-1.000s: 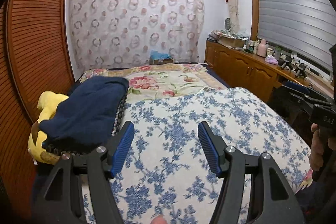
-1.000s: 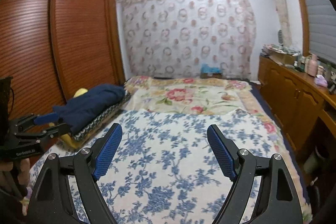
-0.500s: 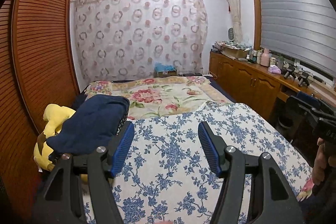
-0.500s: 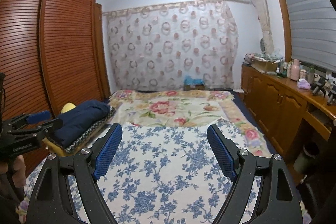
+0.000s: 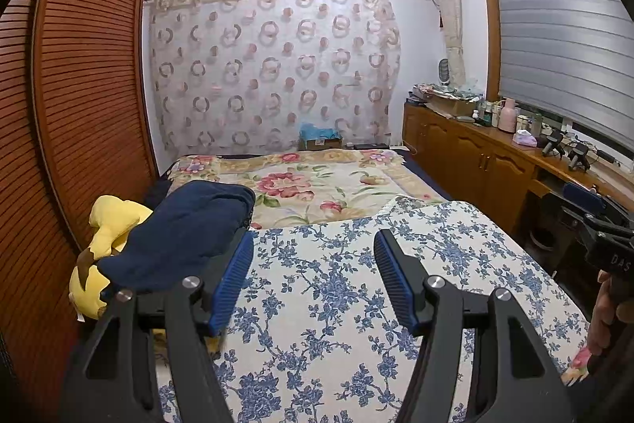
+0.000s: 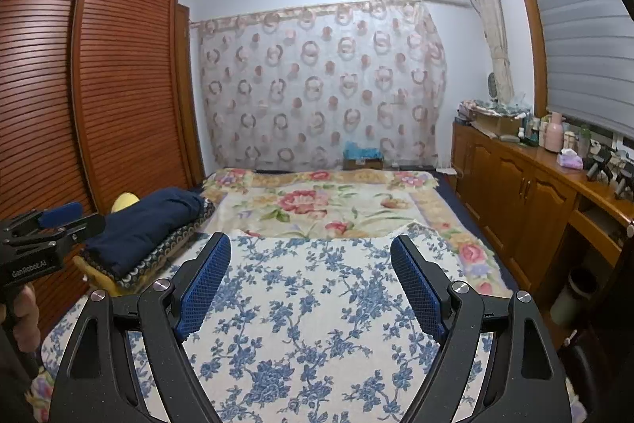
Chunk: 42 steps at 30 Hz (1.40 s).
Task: Fold small clothes
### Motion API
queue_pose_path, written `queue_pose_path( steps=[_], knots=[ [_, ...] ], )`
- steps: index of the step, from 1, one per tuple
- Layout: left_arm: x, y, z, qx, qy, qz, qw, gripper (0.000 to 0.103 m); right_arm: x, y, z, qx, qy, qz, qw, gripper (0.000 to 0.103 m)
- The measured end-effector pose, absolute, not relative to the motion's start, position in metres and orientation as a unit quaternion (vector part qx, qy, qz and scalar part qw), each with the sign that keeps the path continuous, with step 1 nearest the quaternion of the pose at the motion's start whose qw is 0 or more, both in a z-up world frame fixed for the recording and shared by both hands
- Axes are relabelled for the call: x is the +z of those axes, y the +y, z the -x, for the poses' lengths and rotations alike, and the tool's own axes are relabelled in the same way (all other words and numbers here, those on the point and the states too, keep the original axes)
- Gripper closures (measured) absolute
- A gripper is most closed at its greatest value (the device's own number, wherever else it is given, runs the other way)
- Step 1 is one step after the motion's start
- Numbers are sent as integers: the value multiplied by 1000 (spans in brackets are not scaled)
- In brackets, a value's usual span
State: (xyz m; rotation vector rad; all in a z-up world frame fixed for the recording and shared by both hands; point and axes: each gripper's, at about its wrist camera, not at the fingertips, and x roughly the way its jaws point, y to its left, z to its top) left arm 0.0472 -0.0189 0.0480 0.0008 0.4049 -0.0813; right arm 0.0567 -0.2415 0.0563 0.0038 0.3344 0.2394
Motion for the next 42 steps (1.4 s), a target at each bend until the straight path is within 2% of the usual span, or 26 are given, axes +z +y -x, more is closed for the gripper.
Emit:
queue_pose_path(
  steps=[42],
  knots=[
    [47, -7, -45, -35, 200, 1, 979, 40, 52, -237, -56, 121, 169, -4, 978, 18]
  ],
)
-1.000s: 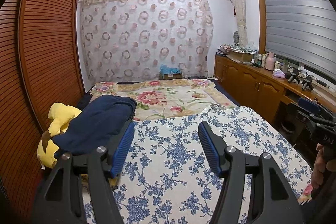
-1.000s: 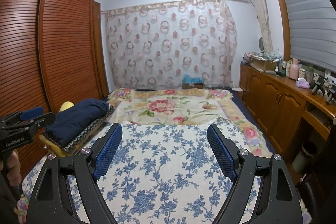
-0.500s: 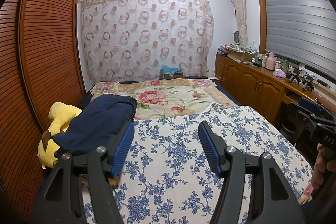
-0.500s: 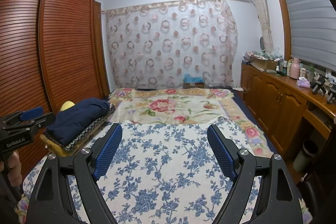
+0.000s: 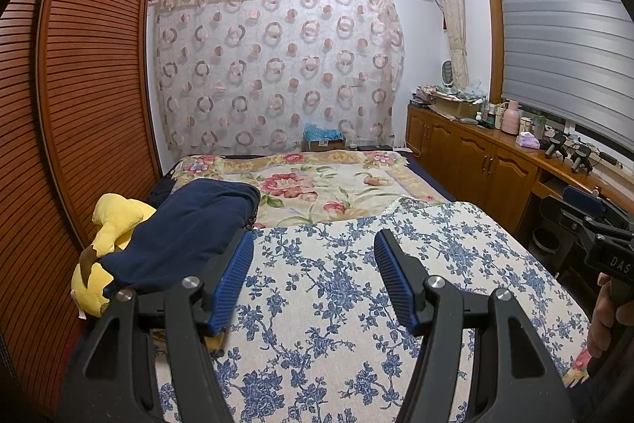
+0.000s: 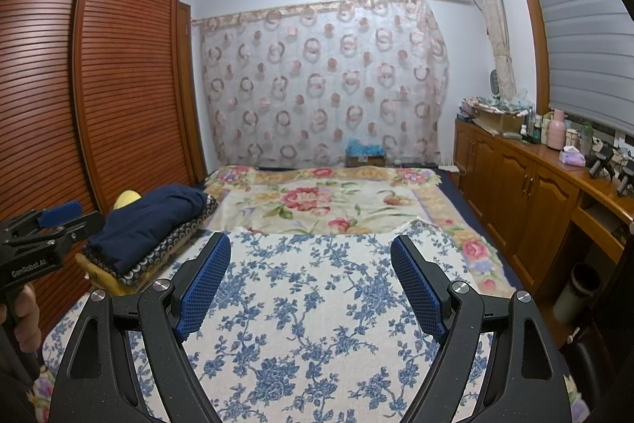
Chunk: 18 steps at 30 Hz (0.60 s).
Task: Fold small clothes
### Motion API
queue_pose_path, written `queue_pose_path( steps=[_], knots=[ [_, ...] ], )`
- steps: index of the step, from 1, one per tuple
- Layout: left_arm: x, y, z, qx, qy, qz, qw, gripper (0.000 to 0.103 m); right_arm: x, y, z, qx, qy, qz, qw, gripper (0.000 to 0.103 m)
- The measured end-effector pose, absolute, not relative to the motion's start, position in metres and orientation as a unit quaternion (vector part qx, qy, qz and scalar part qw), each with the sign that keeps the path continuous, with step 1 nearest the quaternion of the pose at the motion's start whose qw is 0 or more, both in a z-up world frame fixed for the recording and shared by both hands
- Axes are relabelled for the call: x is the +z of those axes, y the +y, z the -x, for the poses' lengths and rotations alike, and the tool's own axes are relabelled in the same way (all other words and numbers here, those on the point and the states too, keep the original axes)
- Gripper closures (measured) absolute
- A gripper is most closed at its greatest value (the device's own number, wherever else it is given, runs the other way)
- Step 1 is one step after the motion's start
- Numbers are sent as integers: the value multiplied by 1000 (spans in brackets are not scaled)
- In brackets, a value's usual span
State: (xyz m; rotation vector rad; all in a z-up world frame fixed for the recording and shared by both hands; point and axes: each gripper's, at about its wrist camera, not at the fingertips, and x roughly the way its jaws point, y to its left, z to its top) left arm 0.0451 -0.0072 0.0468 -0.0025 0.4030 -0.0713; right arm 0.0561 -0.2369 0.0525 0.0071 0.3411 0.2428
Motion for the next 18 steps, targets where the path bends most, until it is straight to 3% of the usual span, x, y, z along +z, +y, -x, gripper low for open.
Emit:
queue_pose_path(
  steps=[18],
  knots=[
    [46, -7, -45, -36, 200, 1, 979, 40, 54, -237, -57, 121, 169, -4, 978, 18]
  ],
)
